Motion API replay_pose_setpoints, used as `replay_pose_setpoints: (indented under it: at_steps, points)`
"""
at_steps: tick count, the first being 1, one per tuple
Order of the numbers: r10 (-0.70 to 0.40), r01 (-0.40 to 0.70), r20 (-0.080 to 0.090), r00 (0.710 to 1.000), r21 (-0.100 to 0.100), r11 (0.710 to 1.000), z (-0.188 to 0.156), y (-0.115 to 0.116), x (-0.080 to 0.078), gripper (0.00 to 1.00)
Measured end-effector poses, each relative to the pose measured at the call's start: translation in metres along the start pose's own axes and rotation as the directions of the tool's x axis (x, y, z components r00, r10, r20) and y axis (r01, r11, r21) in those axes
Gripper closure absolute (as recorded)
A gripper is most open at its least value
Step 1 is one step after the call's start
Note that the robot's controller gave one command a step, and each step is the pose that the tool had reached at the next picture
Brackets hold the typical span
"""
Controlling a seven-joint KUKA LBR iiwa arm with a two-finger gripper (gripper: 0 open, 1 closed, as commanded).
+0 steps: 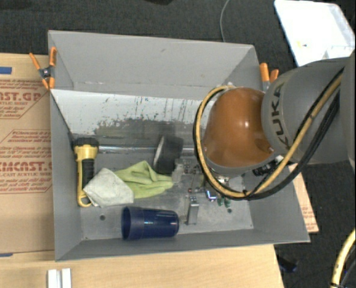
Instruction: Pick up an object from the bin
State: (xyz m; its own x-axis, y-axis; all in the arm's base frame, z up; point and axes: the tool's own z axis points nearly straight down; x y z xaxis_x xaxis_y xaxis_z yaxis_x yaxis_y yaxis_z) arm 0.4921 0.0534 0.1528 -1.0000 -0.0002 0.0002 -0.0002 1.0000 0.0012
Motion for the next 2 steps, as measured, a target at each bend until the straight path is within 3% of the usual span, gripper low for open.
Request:
replay_pose_setpoints:
  at_steps: [1,2]
  points:
    - [-0.165,0.165,0.005,0.986,0.002,0.986,0.058,0.052,0.004,0.00]
    - [-0.119,0.119,-0.002,0.993,-0.001,0.993,0.045,0.067,0.005,0.00]
